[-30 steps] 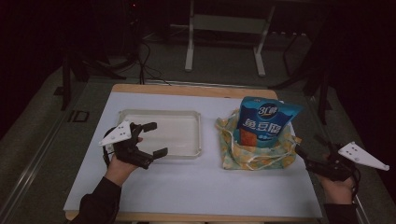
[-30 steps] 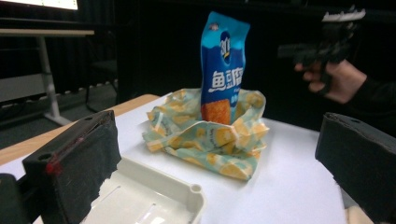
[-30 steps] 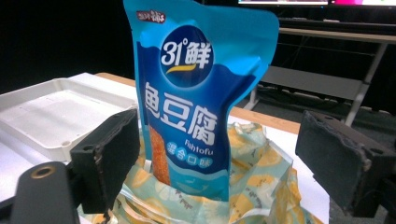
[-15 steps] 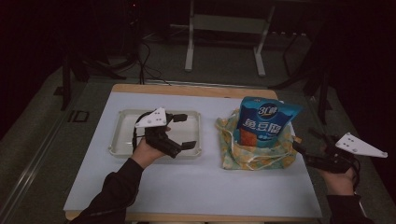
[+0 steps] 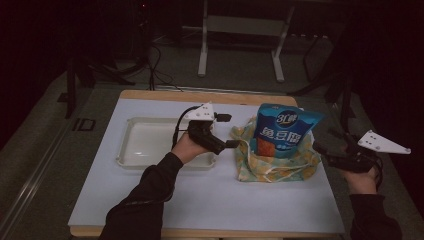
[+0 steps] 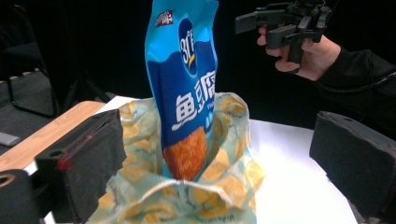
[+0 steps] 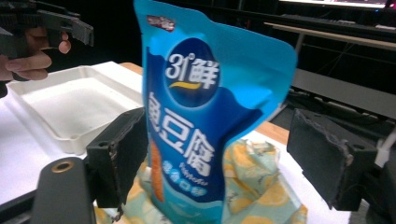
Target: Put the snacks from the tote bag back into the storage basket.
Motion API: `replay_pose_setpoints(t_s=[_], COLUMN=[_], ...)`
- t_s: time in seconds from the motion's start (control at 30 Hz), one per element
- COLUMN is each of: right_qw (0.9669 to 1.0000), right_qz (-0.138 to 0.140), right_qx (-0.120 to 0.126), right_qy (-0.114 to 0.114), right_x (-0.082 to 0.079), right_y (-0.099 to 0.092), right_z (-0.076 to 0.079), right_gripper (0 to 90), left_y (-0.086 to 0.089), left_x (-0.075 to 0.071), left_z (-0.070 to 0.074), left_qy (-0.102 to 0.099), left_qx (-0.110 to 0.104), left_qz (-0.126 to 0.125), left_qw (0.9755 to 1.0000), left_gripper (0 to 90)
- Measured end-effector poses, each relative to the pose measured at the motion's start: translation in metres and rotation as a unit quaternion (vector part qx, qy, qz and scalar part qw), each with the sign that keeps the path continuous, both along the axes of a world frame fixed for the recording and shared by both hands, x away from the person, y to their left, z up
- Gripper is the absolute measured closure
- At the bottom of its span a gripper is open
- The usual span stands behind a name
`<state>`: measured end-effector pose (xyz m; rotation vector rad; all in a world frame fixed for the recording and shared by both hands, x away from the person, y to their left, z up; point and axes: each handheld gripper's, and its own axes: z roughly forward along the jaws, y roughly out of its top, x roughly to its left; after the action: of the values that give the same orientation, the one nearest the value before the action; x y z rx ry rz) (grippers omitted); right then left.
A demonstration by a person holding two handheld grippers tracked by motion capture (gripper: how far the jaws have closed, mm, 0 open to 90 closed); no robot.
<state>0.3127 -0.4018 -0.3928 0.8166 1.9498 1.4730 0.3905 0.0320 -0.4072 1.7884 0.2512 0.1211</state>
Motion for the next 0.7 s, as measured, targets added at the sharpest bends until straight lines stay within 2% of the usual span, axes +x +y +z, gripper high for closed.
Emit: replay_pose_setpoints(t_s=[0.03, 0.07, 0.17, 0.43, 0.47, 0.63, 0.7], right_qw=[1.0000, 1.0000, 1.0000, 0.9998, 0.9998, 0.9997, 0.9994], right_qz=[0.000, 0.000, -0.003, -0.001, 0.000, 0.003, 0.010], right_qx=[0.000, 0.000, 0.001, 0.008, 0.007, 0.009, 0.011], right_qy=[0.000, 0.000, 0.003, 0.017, 0.017, 0.024, 0.031], right_x=[0.000, 0.002, 0.008, 0.024, 0.026, 0.035, 0.043], right_y=[0.000, -0.001, -0.004, -0.003, -0.002, -0.001, 0.001], right_z=[0.000, -0.001, -0.003, -0.013, -0.013, -0.018, -0.022], right_gripper=[20.5, 20.5, 21.5, 21.4, 21.3, 21.2, 21.3], left_y=[0.000, -0.009, -0.021, -0.047, -0.050, -0.063, -0.075], left_x=[0.000, 0.007, 0.018, 0.044, 0.046, 0.053, 0.057], left_z=[0.000, -0.001, -0.001, -0.007, -0.008, -0.011, -0.015], left_qy=[0.000, -0.001, -0.005, 0.009, 0.011, 0.013, 0.009], left_qx=[0.000, 0.004, 0.013, 0.016, 0.012, 0.017, 0.030], left_qz=[0.000, -0.003, -0.004, -0.001, -0.001, 0.001, 0.001], left_qw=[1.0000, 1.0000, 0.9999, 0.9998, 0.9999, 0.9998, 0.9995], left_gripper=[5.2, 5.2, 5.5, 5.5, 5.5, 5.7, 6.0])
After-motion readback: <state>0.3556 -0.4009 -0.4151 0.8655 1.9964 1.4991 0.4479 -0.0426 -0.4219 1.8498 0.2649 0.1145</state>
